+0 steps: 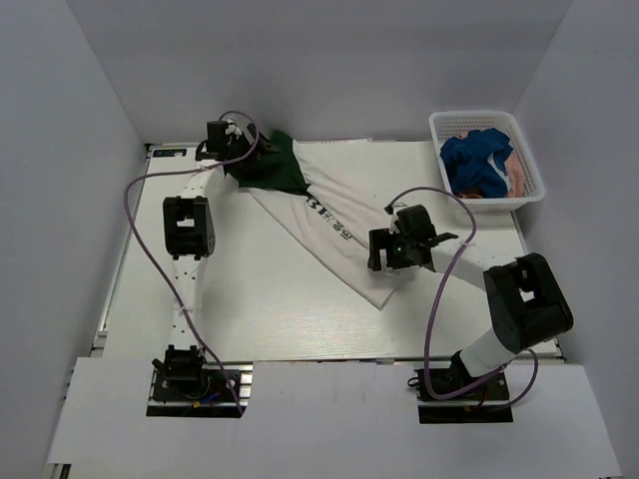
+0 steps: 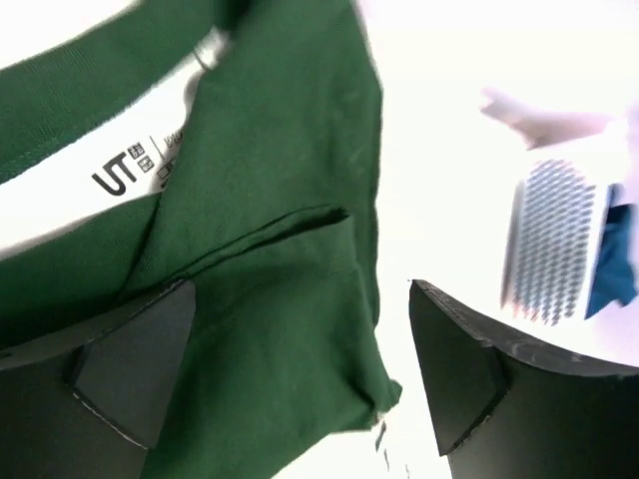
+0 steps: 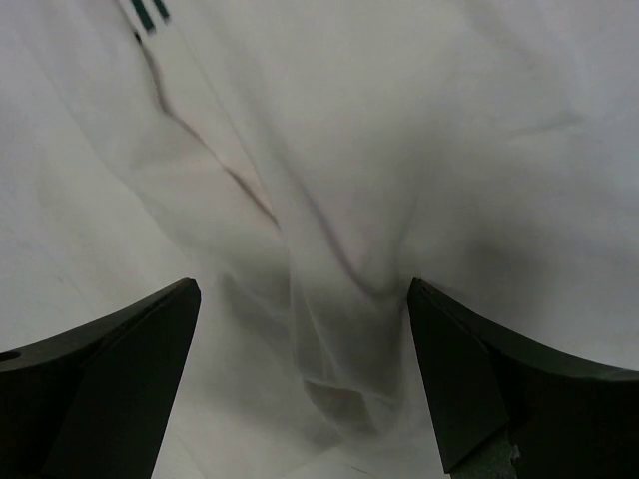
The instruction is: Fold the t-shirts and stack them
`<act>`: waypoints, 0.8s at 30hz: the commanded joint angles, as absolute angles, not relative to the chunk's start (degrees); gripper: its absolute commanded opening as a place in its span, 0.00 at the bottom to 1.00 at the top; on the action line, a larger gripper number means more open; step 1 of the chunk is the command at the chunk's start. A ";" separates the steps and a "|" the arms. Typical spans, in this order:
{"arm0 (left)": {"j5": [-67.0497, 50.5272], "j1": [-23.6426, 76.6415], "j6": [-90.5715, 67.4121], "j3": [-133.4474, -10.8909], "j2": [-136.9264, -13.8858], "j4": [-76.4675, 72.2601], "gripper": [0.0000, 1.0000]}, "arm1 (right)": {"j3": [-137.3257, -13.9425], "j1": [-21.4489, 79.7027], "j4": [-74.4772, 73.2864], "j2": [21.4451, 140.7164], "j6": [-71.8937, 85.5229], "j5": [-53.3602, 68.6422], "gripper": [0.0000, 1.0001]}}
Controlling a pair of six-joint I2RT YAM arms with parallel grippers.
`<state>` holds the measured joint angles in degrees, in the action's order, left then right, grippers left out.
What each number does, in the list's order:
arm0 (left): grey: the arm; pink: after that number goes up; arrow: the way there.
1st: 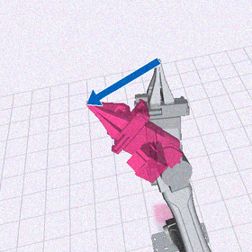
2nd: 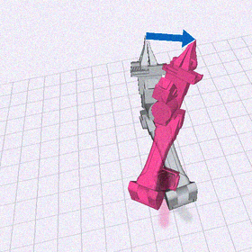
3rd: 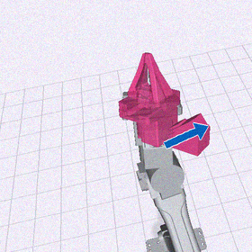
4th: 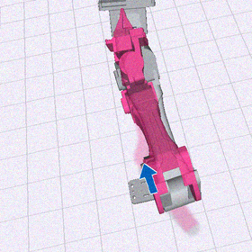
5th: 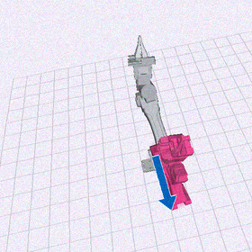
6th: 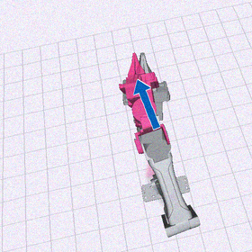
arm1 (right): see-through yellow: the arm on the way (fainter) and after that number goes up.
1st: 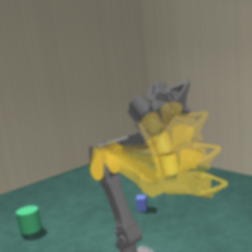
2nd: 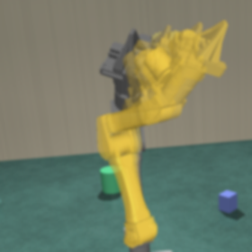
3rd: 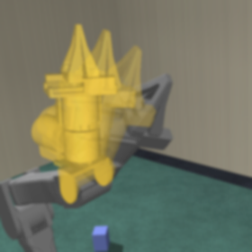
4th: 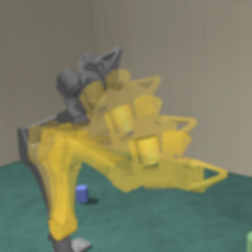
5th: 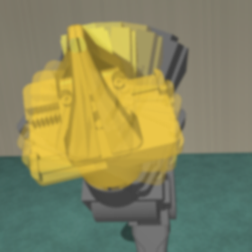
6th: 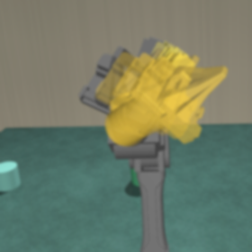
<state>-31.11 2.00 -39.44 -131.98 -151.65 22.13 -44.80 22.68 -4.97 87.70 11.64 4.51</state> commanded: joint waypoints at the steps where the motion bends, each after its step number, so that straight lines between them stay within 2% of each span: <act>1: -30.06 4.56 -44.10 -135.84 -161.09 6.09 1.00 | -44.04 25.13 -6.85 88.86 12.74 6.93 0.90; 8: -22.34 6.50 -56.05 -140.10 -169.09 -5.71 1.00 | -39.20 39.18 -8.71 87.89 15.90 21.16 0.90; 11: -20.84 7.55 -57.22 -140.10 -170.41 -8.53 1.00 | -38.14 50.15 -5.90 88.24 14.43 26.70 0.90; 14: -20.83 8.70 -57.74 -140.79 -171.04 -9.84 1.00 | -40.95 56.67 -6.42 87.03 9.85 22.95 0.90; 18: -21.44 8.70 -56.17 -141.33 -170.43 -10.63 1.00 | -39.82 57.48 -4.13 79.21 9.06 17.24 0.90; 23: -19.59 9.23 -54.06 -138.78 -164.01 -9.93 1.00 | -37.28 57.66 -5.70 71.03 6.95 12.93 0.90; 24: -20.30 9.23 -54.05 -139.48 -163.05 -9.93 1.00 | -36.66 57.31 -6.58 66.06 6.94 11.35 0.90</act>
